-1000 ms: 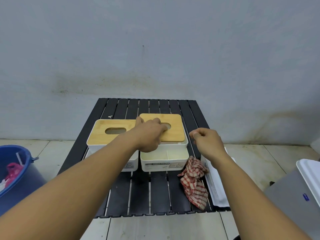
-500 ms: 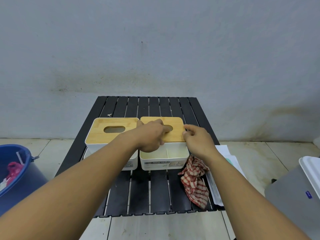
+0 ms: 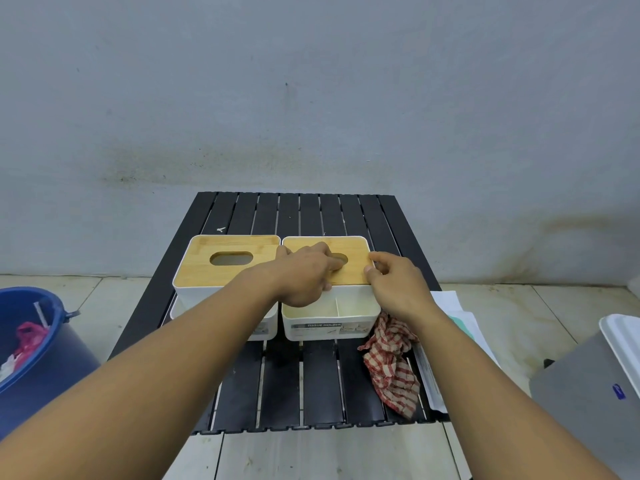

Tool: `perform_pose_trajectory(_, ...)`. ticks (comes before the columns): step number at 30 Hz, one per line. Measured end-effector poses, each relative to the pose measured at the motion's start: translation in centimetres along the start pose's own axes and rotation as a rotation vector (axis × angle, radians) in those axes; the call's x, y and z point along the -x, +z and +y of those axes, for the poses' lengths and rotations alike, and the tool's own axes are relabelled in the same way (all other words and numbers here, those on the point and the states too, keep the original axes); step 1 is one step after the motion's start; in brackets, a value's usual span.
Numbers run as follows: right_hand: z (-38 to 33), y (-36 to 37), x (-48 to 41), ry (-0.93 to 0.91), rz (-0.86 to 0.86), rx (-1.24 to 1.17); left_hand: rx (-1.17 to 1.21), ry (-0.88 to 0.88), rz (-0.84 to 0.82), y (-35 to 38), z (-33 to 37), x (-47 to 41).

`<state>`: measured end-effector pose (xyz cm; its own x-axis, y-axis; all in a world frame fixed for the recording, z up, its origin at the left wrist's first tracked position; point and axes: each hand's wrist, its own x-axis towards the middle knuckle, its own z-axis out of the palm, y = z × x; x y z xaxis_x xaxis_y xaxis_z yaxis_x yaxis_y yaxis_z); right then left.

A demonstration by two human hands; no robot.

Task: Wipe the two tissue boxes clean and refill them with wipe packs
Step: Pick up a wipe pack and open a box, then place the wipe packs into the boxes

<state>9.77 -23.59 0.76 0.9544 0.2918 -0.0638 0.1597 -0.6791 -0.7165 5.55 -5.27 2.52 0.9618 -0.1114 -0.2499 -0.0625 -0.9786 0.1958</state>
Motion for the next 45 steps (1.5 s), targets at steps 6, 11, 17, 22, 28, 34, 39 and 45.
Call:
perform_pose_trajectory(6, 0.2, 0.0, 0.1, -0.006, 0.003, 0.047, -0.004, 0.014, 0.03, 0.2, 0.4, -0.4)
perform_pose_trajectory(11, 0.4, 0.0, -0.1, 0.007, 0.012, 0.047, -0.016, 0.013, 0.041, 0.5, 0.7, -0.7)
perform_pose_trajectory(17, 0.4, 0.0, -0.1, 0.015, 0.012, 0.044, -0.101, 0.015, 0.09, 1.0, 0.7, -0.3)
perform_pose_trajectory(22, 0.6, 0.0, -0.1, 0.003, 0.007, 0.038, -0.014, 0.029, 0.251, 1.3, 0.0, 0.5)
perform_pose_trajectory(28, 1.0, 0.2, -0.4, -0.022, 0.013, 0.108, -0.042, -0.316, 0.5, 1.7, -4.4, 4.4)
perform_pose_trajectory(34, -0.8, 3.5, 1.1, -0.358, 0.146, 0.569, -0.03, -0.446, 0.308, 2.9, -6.6, 6.1)
perform_pose_trajectory(39, -2.8, 7.8, 3.6, -0.551, 0.032, 0.715, -0.011, -0.411, 0.324, 3.4, -7.1, 6.3)
perform_pose_trajectory(45, -2.8, 9.2, 3.8, -0.55, -0.017, 0.705, 0.051, -0.411, 0.305, 3.1, -7.0, 6.1)
